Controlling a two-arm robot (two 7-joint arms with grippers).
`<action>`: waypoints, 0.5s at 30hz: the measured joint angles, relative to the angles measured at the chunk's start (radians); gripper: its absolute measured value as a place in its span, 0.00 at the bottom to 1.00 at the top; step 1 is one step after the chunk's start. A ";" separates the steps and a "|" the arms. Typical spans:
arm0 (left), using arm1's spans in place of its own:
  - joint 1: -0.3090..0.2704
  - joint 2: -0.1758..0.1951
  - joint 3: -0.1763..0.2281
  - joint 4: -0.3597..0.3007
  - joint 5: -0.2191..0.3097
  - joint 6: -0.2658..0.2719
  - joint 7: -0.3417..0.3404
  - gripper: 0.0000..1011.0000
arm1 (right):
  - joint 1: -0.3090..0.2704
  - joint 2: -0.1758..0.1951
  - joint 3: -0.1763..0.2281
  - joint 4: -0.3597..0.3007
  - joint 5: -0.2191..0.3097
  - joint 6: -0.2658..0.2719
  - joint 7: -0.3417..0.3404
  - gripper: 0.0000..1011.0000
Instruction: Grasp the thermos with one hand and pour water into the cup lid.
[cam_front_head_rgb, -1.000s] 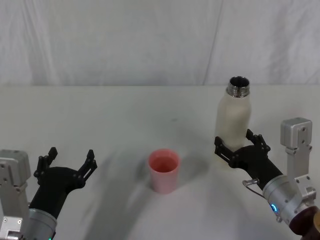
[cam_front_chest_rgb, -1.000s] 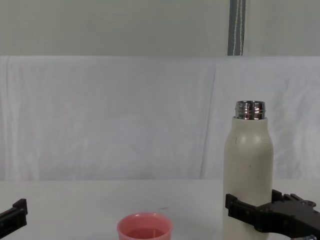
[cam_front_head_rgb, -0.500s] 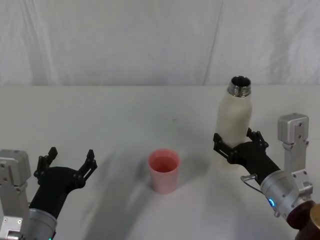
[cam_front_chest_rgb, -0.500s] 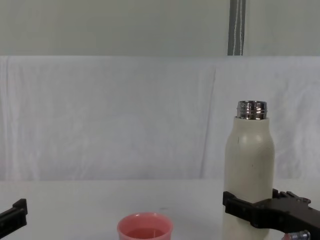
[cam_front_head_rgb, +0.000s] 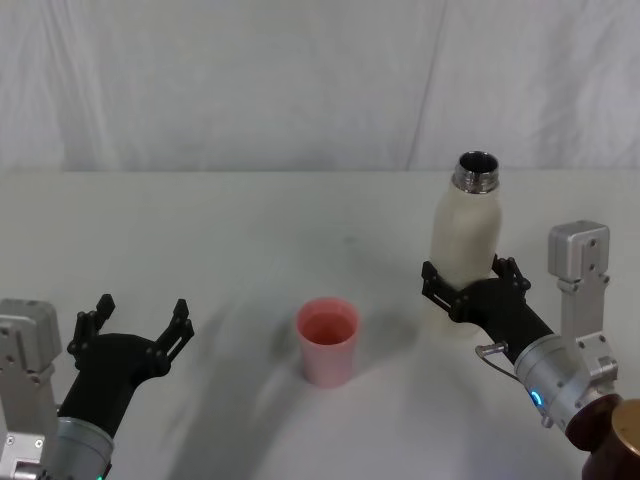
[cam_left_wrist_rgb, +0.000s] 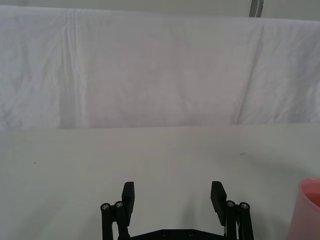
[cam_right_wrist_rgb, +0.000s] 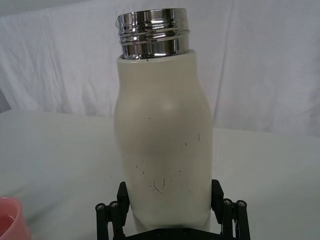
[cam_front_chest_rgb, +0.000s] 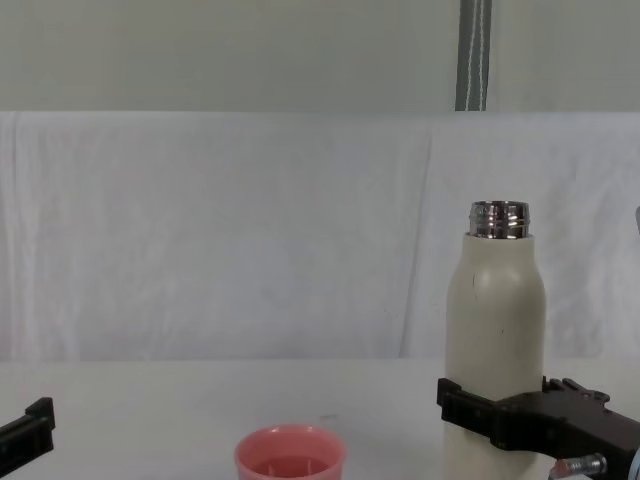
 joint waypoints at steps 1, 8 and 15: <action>0.000 0.000 0.000 0.000 0.000 0.000 0.000 0.99 | 0.000 0.000 0.000 0.000 0.000 0.000 0.000 0.99; 0.000 0.000 0.000 0.000 0.000 0.000 0.000 0.99 | -0.001 0.000 0.000 -0.001 0.000 0.000 0.000 0.99; 0.000 0.000 0.000 0.000 0.000 0.000 0.000 0.99 | -0.002 0.001 0.000 -0.002 -0.001 0.000 -0.001 0.96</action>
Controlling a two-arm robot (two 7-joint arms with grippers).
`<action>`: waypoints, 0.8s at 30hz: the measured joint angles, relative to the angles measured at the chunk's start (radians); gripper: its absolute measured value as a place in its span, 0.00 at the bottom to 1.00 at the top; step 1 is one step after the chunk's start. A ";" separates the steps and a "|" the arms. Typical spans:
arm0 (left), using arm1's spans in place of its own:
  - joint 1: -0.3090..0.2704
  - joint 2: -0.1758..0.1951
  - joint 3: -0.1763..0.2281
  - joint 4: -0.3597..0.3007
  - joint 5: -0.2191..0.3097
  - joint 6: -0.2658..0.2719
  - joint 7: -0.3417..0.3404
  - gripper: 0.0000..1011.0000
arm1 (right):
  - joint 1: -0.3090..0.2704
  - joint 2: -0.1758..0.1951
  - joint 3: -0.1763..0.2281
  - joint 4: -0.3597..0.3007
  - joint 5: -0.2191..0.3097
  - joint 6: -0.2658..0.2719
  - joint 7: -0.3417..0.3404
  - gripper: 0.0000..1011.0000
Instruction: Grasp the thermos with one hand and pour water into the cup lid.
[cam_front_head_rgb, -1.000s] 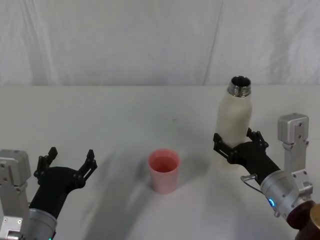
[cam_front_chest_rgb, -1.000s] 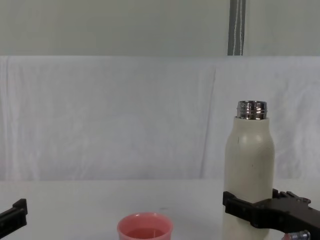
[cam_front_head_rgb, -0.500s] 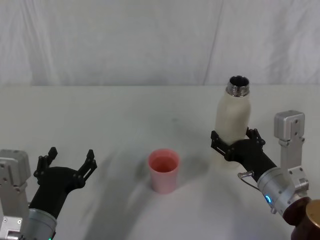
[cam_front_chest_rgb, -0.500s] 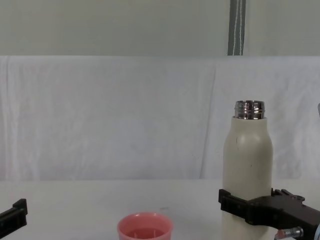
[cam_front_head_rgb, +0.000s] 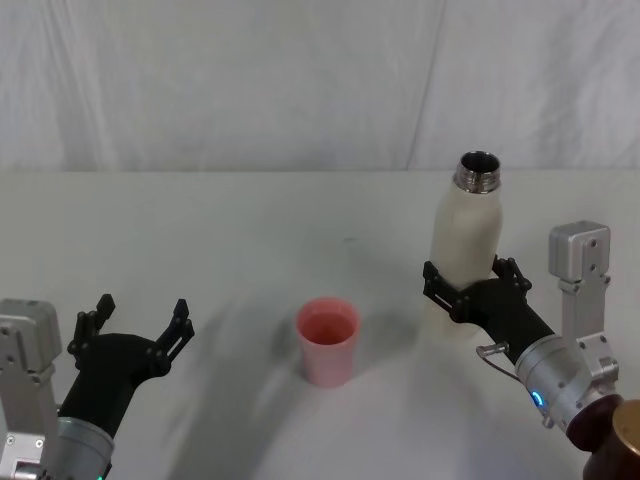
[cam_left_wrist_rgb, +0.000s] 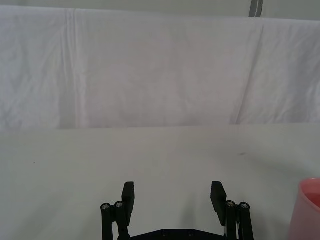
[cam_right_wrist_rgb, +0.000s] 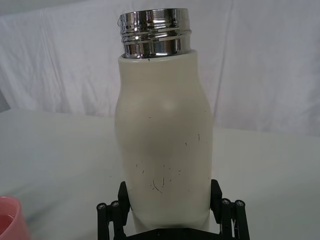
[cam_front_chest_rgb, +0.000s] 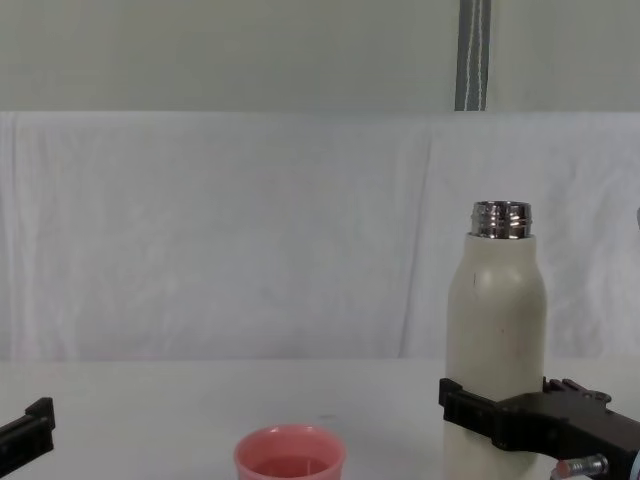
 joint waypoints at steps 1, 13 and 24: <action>0.000 0.000 0.000 0.000 0.000 0.000 0.000 0.99 | 0.000 0.000 0.000 0.000 0.000 0.000 0.000 0.95; 0.000 0.000 0.000 0.000 0.000 0.000 0.000 0.99 | -0.001 0.000 0.000 -0.001 0.000 0.001 0.000 0.95; 0.000 0.000 0.000 0.000 0.000 0.000 0.000 0.99 | -0.001 0.000 0.000 -0.002 0.000 0.001 0.000 0.95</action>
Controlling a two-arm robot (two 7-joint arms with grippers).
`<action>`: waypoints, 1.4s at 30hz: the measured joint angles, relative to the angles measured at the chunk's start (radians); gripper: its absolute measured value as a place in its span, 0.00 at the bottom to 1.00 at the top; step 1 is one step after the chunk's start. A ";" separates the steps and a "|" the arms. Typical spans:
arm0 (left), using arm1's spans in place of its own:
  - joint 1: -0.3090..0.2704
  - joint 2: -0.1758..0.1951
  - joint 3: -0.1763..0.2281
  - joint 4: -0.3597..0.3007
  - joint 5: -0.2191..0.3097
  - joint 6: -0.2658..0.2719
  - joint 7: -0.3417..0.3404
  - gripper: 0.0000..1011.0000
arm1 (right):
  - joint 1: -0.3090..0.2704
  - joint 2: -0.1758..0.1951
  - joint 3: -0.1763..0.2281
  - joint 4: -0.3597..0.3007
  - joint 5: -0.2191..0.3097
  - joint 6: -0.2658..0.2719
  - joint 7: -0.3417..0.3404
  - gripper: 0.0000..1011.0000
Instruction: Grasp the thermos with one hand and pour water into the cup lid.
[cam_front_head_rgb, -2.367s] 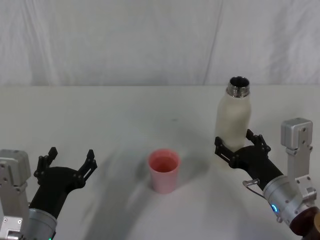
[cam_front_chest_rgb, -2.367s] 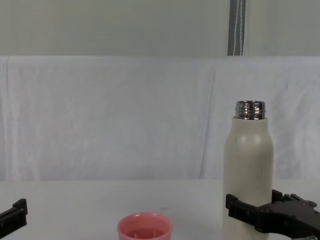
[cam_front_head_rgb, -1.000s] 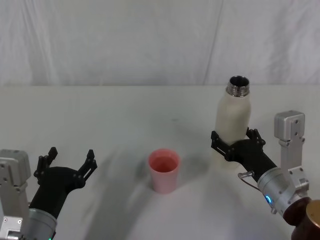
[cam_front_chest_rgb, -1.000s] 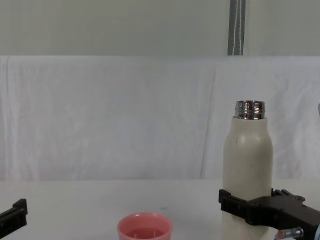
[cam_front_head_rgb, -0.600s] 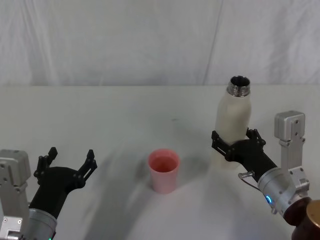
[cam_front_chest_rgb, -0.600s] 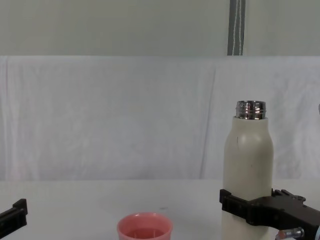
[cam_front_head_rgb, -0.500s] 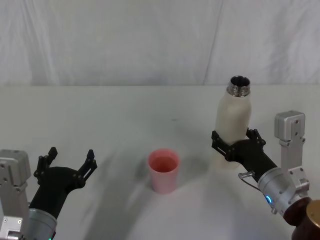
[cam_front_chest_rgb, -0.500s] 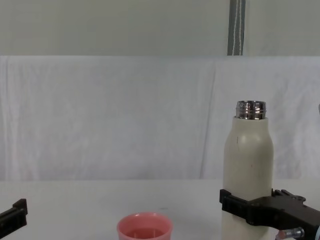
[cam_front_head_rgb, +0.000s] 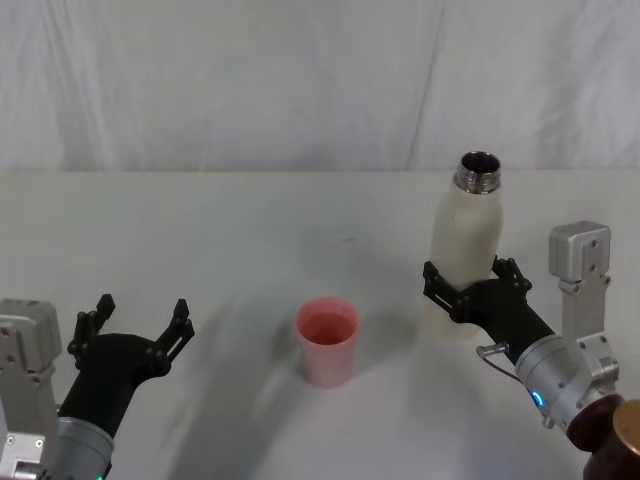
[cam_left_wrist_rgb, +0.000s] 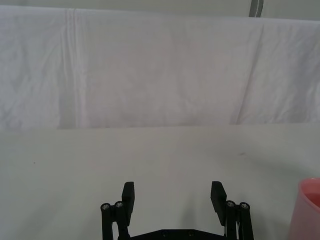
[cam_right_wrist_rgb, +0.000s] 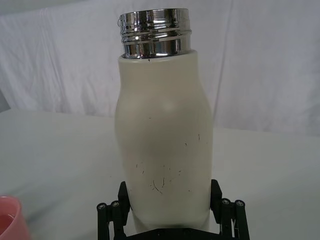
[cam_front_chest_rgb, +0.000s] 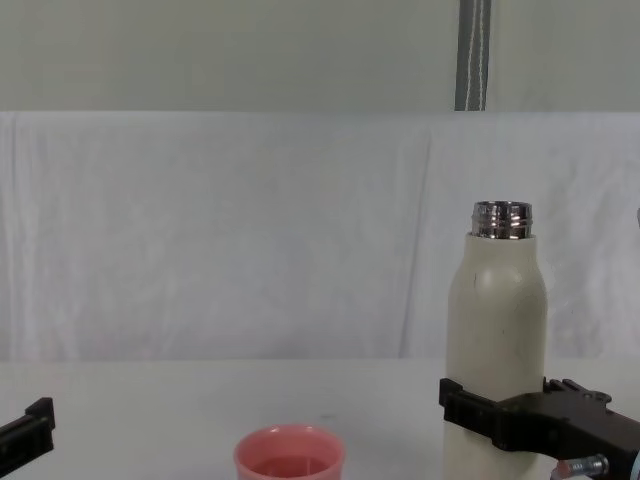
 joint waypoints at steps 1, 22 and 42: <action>0.000 0.000 0.000 0.000 0.000 0.000 0.000 0.99 | 0.000 0.000 0.000 0.000 0.000 0.000 0.000 0.95; 0.000 0.000 0.000 0.000 0.000 0.000 0.000 0.99 | 0.001 0.023 -0.003 -0.043 -0.028 0.013 -0.007 0.95; 0.000 0.000 0.000 0.000 0.000 0.000 0.000 0.99 | 0.005 0.081 -0.011 -0.131 -0.154 0.050 -0.022 0.95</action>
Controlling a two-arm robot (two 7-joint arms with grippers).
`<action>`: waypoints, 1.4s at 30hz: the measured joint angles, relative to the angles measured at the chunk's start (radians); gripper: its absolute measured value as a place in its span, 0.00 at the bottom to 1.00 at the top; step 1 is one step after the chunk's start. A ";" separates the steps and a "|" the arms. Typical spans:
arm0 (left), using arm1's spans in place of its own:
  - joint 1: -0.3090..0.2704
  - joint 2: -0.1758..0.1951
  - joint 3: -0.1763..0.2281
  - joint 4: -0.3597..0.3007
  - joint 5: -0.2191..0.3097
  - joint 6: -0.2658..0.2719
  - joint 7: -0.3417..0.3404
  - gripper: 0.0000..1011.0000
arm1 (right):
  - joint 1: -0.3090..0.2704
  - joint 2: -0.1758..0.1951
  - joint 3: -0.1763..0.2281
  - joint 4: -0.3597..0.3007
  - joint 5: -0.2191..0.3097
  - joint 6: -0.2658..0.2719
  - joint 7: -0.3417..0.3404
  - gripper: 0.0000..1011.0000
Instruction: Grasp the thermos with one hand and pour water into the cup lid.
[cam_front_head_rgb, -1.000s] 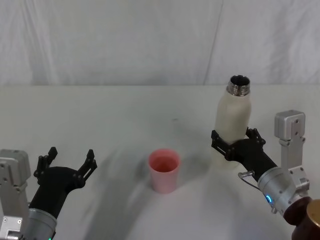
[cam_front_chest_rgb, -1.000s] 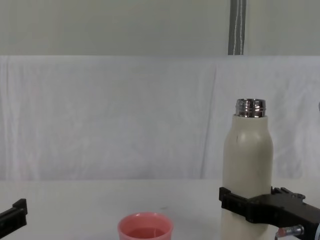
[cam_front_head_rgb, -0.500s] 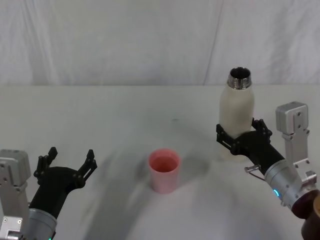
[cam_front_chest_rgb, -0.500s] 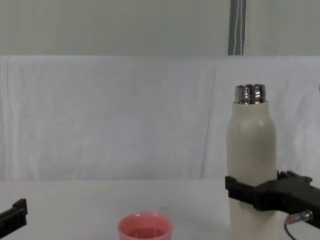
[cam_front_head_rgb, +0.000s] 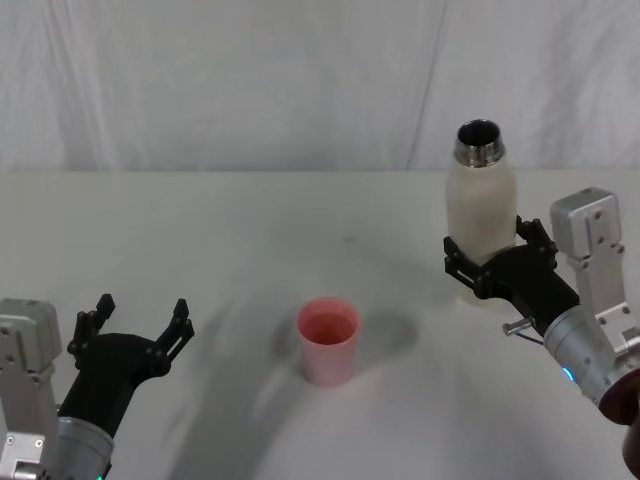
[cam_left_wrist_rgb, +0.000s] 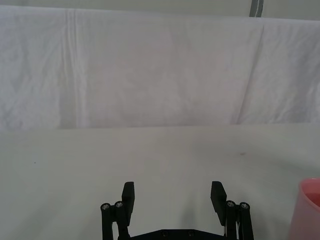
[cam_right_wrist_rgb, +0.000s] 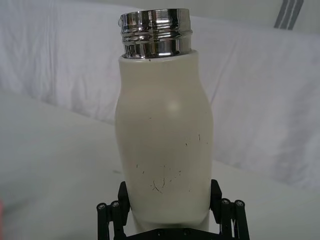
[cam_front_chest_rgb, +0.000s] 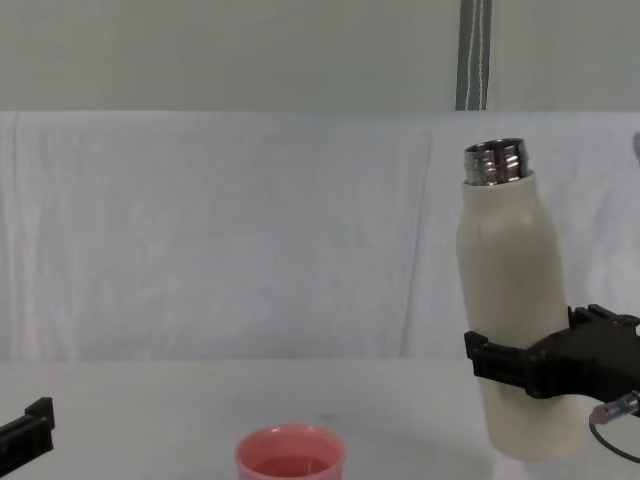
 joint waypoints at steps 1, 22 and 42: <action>0.000 0.000 0.000 0.000 0.000 0.000 0.000 0.99 | 0.000 0.004 -0.005 -0.004 -0.020 0.002 -0.005 0.95; 0.000 0.000 0.000 0.000 0.000 0.000 0.000 0.99 | -0.030 0.035 -0.044 -0.088 -0.230 0.032 -0.016 0.95; 0.000 0.000 0.000 0.000 0.000 0.000 0.000 0.99 | -0.059 0.069 -0.057 -0.201 -0.411 0.107 0.003 0.95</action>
